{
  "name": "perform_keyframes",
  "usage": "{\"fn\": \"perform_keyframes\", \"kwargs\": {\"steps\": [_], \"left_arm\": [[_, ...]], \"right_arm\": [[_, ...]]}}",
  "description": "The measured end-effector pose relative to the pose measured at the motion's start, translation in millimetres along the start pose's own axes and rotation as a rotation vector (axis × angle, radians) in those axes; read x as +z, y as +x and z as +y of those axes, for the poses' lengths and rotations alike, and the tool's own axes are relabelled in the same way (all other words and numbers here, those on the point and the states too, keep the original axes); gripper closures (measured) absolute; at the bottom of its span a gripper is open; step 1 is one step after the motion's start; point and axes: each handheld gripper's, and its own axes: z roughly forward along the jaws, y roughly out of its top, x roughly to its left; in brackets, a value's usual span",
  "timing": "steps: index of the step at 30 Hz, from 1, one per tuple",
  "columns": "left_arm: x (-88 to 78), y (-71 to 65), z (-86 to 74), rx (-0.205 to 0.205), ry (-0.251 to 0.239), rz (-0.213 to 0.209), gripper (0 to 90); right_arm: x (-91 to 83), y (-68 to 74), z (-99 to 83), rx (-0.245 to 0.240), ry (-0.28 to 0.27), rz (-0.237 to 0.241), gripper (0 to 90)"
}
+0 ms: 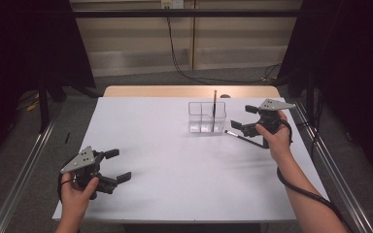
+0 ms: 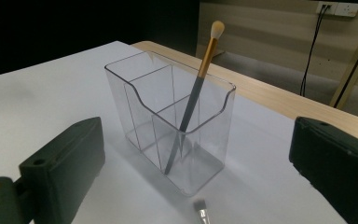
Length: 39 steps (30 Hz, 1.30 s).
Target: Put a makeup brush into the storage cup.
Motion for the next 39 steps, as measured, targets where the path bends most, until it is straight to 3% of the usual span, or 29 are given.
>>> {"fn": "perform_keyframes", "kwargs": {"steps": [10, 21, 30, 39], "left_arm": [[1.0, 0.6, -0.9, -0.002, 0.008, -0.007, 1.3], [1.6, 0.1, -0.8, -0.001, 0.011, -0.013, 1.3], [1.6, 0.3, -1.1, -0.004, 0.013, -0.015, 1.3], [2.2, 1.1, -1.9, -0.009, 0.009, -0.024, 1.3]], "right_arm": [[7.1, -11.7, -3.1, 0.031, 0.094, -0.02, 3.1], [15.5, -13.7, -3.0, 0.015, 0.214, 0.007, 3.0], [26.0, -13.4, -1.0, -0.021, 0.392, 0.019, 3.6], [33.4, -13.0, -1.2, -0.019, 0.497, 0.009, 3.7]]}}
